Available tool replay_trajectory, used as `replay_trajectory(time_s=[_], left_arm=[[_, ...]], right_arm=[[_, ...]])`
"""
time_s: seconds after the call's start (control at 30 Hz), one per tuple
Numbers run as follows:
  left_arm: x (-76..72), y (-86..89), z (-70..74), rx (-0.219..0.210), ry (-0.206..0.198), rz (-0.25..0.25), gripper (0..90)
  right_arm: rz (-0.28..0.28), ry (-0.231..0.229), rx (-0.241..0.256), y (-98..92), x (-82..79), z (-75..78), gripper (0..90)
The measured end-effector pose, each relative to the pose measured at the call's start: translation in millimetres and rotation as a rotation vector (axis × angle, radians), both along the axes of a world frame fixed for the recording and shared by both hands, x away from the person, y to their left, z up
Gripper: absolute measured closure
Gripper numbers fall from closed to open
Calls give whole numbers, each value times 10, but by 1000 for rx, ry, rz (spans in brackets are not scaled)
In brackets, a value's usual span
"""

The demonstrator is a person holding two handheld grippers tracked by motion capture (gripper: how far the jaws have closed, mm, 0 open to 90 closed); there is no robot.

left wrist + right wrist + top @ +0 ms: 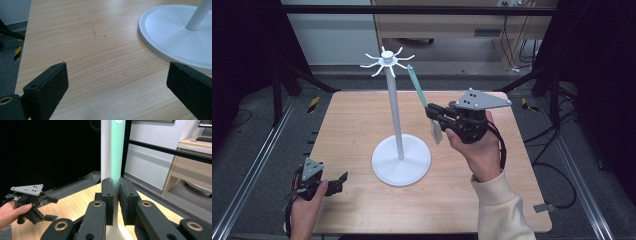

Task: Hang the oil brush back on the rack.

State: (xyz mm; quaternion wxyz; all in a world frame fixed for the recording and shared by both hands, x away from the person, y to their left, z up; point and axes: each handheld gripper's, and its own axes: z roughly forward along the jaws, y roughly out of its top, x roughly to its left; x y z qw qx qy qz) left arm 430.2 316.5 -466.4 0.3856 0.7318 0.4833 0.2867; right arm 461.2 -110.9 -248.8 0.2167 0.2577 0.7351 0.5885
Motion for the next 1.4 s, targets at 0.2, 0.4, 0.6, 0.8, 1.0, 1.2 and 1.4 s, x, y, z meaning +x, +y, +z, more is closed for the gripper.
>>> replay_trajectory(time_s=[0.2,0.4,0.6,0.8,1.0,1.2,1.4], left_arm=[[0,1,1,-1,0,0,33],[0,0,1,0,0,-1,33],[1,-1,0,0,1,-3,33],[0,-1,2,1,0,-3,33],[0,-1,2,1,1,-5,33],[0,-2,2,1,2,-5,33],[1,-1,5,-1,-1,-4,33]], right_arm=[[4,4,2,41,22,-16,830],[6,10,10,70,48,-33,830],[5,10,26,97,69,-65,829],[5,13,35,128,87,-91,829],[4,14,39,139,106,-109,829],[5,13,41,156,127,-121,828],[7,11,36,173,167,-140,827]])
